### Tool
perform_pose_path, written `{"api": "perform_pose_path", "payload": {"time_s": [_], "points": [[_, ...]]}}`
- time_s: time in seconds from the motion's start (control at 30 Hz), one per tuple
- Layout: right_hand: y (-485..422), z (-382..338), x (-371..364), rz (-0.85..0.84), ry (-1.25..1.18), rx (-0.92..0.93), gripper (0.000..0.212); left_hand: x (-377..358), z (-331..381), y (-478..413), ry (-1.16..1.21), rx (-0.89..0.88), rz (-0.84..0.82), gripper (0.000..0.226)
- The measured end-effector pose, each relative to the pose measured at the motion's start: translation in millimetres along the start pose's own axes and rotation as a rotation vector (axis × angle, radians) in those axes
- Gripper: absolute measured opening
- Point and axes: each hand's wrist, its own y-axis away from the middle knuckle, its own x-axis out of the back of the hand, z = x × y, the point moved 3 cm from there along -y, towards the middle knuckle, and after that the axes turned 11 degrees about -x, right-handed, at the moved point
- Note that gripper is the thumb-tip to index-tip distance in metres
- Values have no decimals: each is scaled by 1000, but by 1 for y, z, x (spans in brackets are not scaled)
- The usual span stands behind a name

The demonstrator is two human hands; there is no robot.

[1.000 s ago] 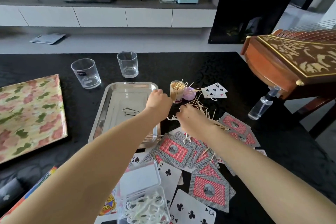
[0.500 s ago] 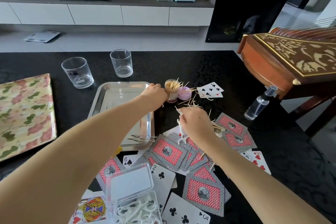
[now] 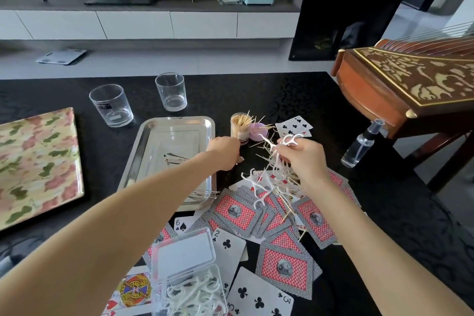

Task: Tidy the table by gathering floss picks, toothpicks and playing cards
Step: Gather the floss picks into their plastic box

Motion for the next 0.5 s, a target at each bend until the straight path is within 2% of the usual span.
{"api": "perform_pose_path", "payload": {"time_s": [0.07,0.17,0.3,0.37,0.5], "points": [[2,-1,3,17,-82,-38,27,6,-1,5,136,32,93,31],[10,-5,8,15,-254,-103,19,22,2,23,370,61,278,24],[29,-13,8,-113,-538,-266,2,48,6,75,585,84,420,16],[45,-13,7,-207,-533,-339,3,53,10,114,659,76,380,14],[91,-4,1,-447,-420,-455,8,36,22,191,673,22,118,11]]}}
